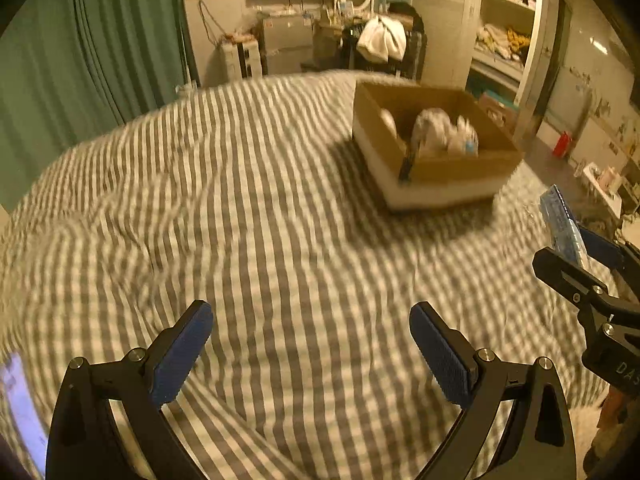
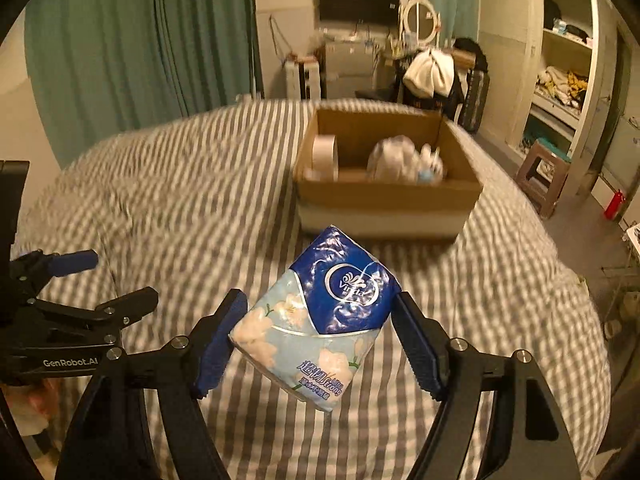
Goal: Organize objects
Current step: 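Carry the tissue pack into the box and open the right gripper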
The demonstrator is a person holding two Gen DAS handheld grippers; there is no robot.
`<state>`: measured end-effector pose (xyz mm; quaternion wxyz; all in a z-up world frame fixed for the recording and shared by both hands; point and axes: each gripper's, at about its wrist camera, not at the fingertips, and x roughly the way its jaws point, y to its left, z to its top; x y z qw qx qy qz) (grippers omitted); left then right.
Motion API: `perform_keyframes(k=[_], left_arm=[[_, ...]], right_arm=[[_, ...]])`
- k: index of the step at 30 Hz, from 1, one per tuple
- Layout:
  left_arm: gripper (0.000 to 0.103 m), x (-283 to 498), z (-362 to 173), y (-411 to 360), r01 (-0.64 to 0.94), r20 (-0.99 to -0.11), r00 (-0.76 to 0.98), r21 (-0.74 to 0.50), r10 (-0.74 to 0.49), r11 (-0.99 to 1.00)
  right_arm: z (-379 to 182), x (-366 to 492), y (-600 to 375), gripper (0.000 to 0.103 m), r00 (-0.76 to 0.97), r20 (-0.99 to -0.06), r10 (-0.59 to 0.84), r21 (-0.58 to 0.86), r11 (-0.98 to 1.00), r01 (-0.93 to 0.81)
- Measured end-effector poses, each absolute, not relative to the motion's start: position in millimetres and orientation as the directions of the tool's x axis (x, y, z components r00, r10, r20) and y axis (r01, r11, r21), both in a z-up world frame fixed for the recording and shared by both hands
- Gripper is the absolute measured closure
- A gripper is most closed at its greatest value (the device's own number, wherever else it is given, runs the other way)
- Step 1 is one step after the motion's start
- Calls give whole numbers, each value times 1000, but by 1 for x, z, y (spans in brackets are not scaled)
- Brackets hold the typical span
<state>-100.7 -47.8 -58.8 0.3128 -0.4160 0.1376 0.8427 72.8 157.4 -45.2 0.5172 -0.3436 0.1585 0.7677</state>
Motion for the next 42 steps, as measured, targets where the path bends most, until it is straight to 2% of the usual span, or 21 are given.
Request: perform_keyframes(k=[7,15,20,26,29,31,34,38,42], left_arm=[[2,-143,-13,-15,-635,-703,-546,-5,454,-772],[2,-207,1,25,-629,-673,-546,-63,498,-775],[2,-237,-12,47,-624,-684,-522,-101,510,-775],[2,-257,-33,67,-643,-693,-500,-105,519,-759],[2,-260,-46,71,-648,-701,-494,-98,514,-755],[2,-262,-53,74,-653,-713,-482,-95,509,-751],[2,-262,-60,75,-653,-728,-467,-99,502,-751],[2,-258,-59,73,-650,-746,-441,-118,499,-751],[2,-241,-36,67,-661,-730,-444,-125,520,-740]], right_arm=[[6,60,199,29,-265,-623,736,-82,-398,-914],[33,30,286,29,-249,-633,733,-44,-355,-934],[27,22,341,28,-205,-663,720,-17,-288,-958],[-10,26,393,26,-133,-739,661,-1,-198,-980],[-34,34,406,23,-121,-771,625,17,-170,-985],[-47,39,409,16,-96,-780,618,16,-135,-991],[-57,46,411,14,-92,-787,611,37,-102,-994],[-51,51,405,14,-106,-777,621,65,-89,-994],[-19,55,388,14,-115,-739,664,64,-101,-993]])
